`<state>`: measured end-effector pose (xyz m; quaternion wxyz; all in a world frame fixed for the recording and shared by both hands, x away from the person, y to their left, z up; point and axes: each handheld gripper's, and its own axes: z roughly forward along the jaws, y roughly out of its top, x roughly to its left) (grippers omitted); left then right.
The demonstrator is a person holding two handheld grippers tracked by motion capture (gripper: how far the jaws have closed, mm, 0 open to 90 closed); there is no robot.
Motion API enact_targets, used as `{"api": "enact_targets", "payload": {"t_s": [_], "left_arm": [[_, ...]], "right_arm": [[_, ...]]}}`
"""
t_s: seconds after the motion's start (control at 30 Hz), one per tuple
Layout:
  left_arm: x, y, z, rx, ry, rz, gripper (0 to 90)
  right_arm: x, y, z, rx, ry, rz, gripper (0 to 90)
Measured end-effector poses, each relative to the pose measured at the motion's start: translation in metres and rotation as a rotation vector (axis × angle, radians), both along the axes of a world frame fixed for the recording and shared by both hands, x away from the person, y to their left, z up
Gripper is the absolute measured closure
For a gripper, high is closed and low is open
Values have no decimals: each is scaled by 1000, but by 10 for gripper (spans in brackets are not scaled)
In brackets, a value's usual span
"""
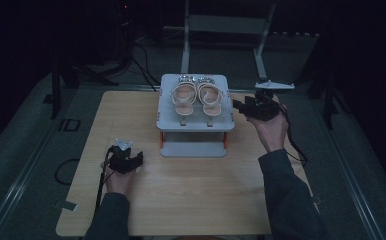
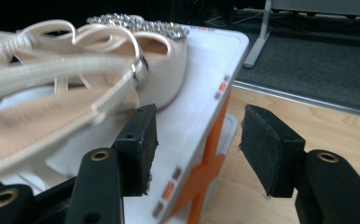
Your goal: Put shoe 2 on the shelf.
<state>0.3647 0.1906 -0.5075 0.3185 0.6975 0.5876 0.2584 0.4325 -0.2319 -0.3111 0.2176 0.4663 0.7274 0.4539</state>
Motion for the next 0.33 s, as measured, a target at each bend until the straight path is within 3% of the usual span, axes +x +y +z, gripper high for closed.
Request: {"api": "enact_targets", "payload": {"t_s": [0.33], "left_arm": [[0, 0, 0, 0, 0, 0, 442]], "right_arm": [[-16, -14, -27, -2, 11, -17, 446]]}}
